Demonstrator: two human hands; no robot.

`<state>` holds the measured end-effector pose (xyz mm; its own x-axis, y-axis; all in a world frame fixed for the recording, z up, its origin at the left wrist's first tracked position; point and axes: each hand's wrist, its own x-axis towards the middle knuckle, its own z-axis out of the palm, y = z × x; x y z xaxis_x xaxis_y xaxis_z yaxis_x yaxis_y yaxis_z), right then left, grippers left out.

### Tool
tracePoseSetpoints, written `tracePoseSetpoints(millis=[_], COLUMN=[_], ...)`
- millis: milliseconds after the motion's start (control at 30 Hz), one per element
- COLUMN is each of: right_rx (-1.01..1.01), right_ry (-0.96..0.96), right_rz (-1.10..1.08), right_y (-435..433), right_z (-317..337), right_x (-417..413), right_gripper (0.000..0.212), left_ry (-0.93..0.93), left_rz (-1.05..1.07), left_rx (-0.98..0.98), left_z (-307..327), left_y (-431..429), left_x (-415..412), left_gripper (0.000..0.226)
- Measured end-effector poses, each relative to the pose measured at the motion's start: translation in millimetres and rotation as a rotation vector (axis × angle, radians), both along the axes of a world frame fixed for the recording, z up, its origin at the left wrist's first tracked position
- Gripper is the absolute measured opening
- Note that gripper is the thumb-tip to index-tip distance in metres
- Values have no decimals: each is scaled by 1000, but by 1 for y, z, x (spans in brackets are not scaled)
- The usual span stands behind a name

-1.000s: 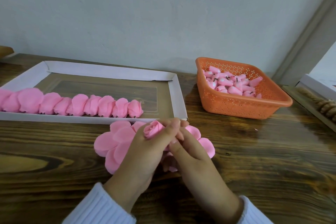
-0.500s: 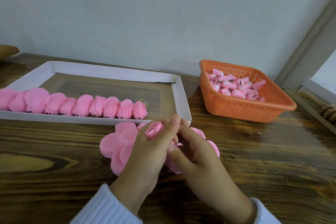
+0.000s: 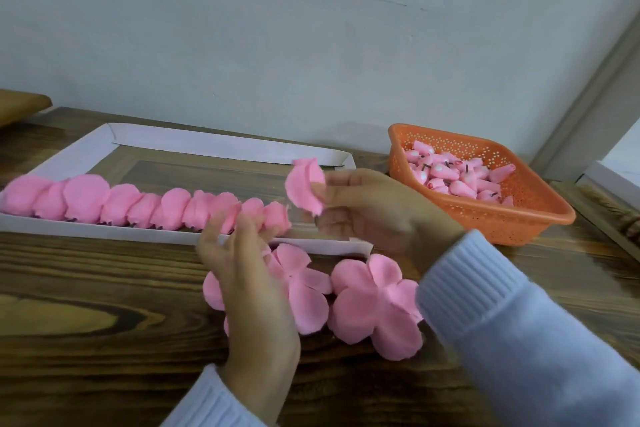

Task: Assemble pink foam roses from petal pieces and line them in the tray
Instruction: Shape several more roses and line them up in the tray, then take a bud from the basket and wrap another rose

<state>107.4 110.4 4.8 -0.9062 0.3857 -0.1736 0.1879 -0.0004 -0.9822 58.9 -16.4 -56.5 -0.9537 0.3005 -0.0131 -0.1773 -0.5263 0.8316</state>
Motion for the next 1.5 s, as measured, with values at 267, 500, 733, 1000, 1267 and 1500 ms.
tracePoseSetpoints(millis=[267,500,733,1000,1267,1500], right_rx=[712,660,473,478,663,683], right_ry=[-603,-672,-596,-631,-607,-88], right_rz=[-240,-169,-203,-163,-179,-424], right_y=[41,34,23,24,32,46], right_z=[-40,-45,-37,-39,-35,-15], right_x=[-65,-73,-66,-66,-60,-22], right_gripper=[27,27,26,22,34,17], left_ry=[66,109,121,140,152,160], left_rz=[135,115,88,51,43,24], left_rx=[-50,-64,-81,-97,-118,-118], left_z=[3,-3,-9,-12,-13,-13], left_y=[2,6,6,7,8,6], left_x=[4,7,5,7,7,8], left_gripper=[22,21,20,18,22,23])
